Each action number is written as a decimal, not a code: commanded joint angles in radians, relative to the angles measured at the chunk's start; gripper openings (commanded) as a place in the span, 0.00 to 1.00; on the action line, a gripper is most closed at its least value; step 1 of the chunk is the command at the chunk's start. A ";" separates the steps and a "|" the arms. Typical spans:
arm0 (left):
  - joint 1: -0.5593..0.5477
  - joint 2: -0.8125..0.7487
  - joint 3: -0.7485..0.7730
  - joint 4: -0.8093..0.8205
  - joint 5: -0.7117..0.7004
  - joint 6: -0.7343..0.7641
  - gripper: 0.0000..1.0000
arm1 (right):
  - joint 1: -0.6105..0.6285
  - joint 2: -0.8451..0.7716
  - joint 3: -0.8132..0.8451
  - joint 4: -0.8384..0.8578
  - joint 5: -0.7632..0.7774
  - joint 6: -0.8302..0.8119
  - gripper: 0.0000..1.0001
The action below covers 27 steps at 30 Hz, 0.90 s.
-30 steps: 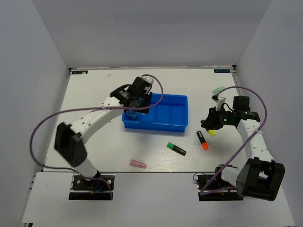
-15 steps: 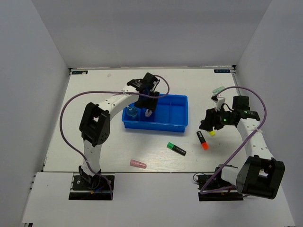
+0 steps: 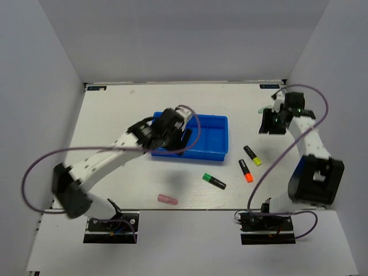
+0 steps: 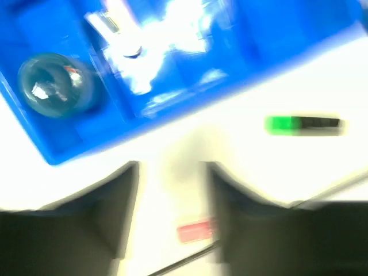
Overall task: Sort the stationery into containers
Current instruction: Grab a piece of stationery with the right arm
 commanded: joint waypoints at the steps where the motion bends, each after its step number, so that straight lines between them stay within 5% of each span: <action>1: -0.095 -0.312 -0.249 0.003 -0.038 -0.003 0.83 | -0.006 0.230 0.277 0.020 0.237 0.189 0.53; 6: -0.117 -0.589 -0.601 0.023 -0.068 -0.060 0.98 | -0.007 0.593 0.777 -0.262 0.190 0.239 0.67; 10: -0.117 -0.798 -0.723 -0.009 -0.105 -0.085 0.99 | -0.012 0.706 0.895 -0.223 0.214 0.194 0.59; 13: -0.118 -0.884 -0.758 -0.017 -0.122 -0.097 0.99 | -0.029 0.746 0.947 -0.175 0.274 0.238 0.31; 17: -0.115 -0.926 -0.797 -0.008 -0.124 -0.108 0.99 | -0.043 0.791 0.930 -0.145 0.264 0.344 0.33; 22: -0.115 -0.918 -0.814 -0.017 -0.130 -0.105 0.99 | -0.040 0.756 0.734 0.189 0.213 0.347 0.35; 27: -0.117 -0.913 -0.821 -0.014 -0.133 -0.091 0.99 | -0.038 0.829 0.776 0.284 0.231 0.269 0.18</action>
